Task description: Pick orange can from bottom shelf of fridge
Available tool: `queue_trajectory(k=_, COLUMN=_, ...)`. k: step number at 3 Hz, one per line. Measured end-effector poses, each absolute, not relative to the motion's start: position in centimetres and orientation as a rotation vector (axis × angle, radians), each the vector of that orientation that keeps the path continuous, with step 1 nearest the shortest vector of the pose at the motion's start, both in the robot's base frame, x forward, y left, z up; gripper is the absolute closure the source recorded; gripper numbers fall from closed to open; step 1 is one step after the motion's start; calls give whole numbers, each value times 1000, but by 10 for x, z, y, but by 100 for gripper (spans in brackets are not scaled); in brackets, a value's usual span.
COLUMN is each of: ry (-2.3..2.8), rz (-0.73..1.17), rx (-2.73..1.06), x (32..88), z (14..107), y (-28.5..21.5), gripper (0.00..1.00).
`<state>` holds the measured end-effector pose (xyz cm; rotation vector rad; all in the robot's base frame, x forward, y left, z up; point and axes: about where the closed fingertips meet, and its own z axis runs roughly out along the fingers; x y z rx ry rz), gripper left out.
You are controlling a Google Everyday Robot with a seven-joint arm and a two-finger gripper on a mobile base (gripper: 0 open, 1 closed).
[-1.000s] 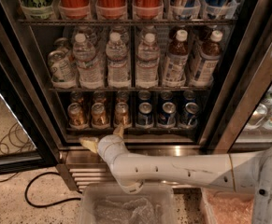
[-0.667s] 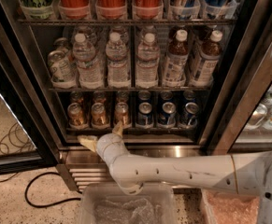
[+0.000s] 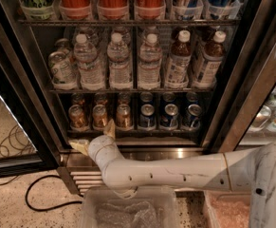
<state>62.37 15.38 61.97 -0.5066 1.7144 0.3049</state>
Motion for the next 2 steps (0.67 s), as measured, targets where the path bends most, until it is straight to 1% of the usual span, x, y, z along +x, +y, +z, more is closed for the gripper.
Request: queue_trajectory(k=2, ry=1697, rz=319, rx=-489, x=622, z=618, y=158, gripper=0)
